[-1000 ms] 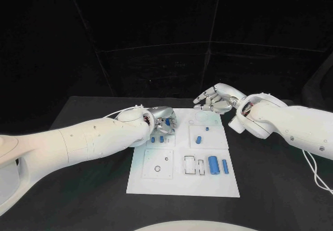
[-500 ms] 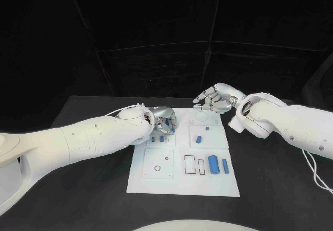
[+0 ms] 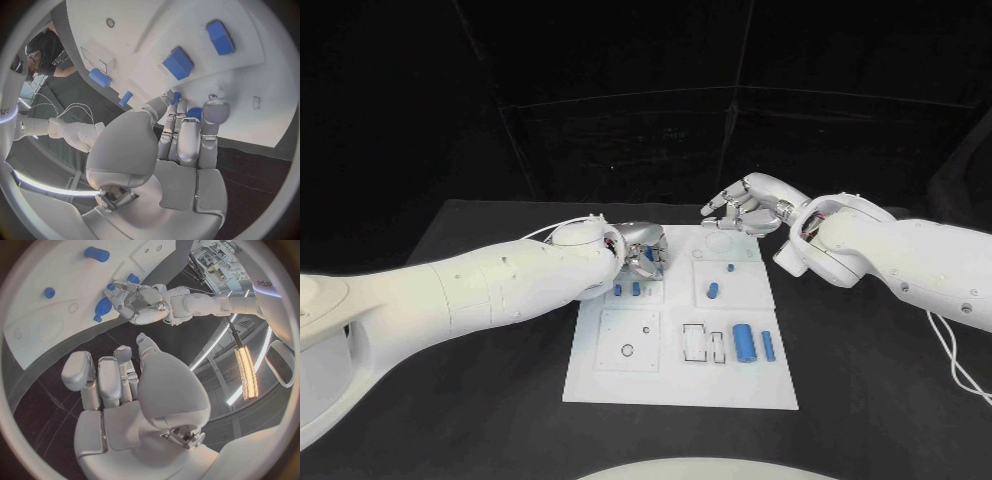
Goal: Assemble the parts on the task board
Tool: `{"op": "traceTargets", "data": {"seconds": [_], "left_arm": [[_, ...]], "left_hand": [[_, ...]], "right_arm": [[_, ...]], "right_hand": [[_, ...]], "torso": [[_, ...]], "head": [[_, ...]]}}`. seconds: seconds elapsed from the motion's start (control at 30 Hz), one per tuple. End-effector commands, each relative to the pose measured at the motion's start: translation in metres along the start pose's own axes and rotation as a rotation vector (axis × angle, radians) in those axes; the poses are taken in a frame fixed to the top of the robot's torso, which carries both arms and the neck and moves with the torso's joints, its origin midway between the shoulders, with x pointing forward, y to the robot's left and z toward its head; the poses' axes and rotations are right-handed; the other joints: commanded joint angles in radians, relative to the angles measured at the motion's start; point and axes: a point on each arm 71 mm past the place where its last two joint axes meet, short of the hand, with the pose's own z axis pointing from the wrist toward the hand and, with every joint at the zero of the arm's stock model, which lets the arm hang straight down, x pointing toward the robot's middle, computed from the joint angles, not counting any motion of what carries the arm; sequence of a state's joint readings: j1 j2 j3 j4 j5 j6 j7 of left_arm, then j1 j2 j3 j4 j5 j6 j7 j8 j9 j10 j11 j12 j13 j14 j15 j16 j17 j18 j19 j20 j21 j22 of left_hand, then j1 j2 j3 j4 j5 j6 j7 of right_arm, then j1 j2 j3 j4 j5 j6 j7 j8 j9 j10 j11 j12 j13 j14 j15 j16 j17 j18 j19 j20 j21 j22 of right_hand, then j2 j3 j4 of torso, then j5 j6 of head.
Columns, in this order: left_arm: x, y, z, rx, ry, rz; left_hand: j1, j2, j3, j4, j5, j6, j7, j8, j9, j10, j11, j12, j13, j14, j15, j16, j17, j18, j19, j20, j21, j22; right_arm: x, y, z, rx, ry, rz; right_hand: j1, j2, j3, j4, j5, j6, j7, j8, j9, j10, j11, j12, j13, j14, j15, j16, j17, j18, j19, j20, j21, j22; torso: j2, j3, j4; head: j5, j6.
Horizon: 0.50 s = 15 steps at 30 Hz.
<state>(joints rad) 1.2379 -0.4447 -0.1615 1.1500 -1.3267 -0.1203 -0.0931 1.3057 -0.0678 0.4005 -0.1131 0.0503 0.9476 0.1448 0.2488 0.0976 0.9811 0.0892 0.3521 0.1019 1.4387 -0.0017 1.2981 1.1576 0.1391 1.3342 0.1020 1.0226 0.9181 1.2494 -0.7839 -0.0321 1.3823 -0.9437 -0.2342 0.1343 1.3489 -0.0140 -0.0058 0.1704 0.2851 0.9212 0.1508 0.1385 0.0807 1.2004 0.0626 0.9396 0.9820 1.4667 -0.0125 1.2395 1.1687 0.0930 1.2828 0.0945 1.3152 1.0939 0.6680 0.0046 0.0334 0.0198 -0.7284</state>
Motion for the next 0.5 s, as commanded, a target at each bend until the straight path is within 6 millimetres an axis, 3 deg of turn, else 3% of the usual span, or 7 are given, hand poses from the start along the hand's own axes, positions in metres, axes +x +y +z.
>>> {"op": "traceTargets", "data": {"seconds": [0.03, 0.5], "left_arm": [[0.0073, 0.0022, 0.0001, -0.022, 0.054, 0.010], [0.0069, 0.0067, 0.0004, -0.049, 0.061, 0.013]], "left_hand": [[0.007, 0.016, 0.010, -0.003, -0.002, 0.012, -0.001, -0.005, -0.002, 0.015, -0.002, -0.004, -0.001, 0.004, 0.005, 0.007, 0.000, -0.011, 0.011, 0.000, 0.014, 0.014], [0.047, 0.038, 0.056, -0.033, -0.003, 0.042, 0.001, -0.016, -0.009, 0.053, -0.005, -0.025, -0.017, 0.008, 0.002, 0.018, 0.000, -0.017, 0.020, -0.003, 0.050, 0.057]], "right_arm": [[-0.0001, 0.0018, 0.0005, -0.009, 0.005, 0.003], [0.0001, 0.0023, 0.0006, -0.011, 0.003, 0.004]], "right_hand": [[-0.002, 0.010, 0.000, 0.005, 0.000, -0.003, 0.000, 0.006, 0.001, -0.003, -0.001, 0.000, -0.001, 0.018, -0.002, -0.006, 0.001, 0.007, -0.002, 0.002, -0.004, -0.001], [-0.002, 0.010, 0.000, 0.005, 0.000, -0.003, 0.000, 0.006, 0.001, -0.003, -0.001, 0.000, -0.001, 0.018, -0.002, -0.006, 0.001, 0.007, -0.002, 0.002, -0.004, -0.001]], "torso": [[0.000, 0.0005, 0.0009], [0.000, 0.0003, 0.0000]], "head": [[-0.001, 0.000], [-0.003, -0.002]]}}
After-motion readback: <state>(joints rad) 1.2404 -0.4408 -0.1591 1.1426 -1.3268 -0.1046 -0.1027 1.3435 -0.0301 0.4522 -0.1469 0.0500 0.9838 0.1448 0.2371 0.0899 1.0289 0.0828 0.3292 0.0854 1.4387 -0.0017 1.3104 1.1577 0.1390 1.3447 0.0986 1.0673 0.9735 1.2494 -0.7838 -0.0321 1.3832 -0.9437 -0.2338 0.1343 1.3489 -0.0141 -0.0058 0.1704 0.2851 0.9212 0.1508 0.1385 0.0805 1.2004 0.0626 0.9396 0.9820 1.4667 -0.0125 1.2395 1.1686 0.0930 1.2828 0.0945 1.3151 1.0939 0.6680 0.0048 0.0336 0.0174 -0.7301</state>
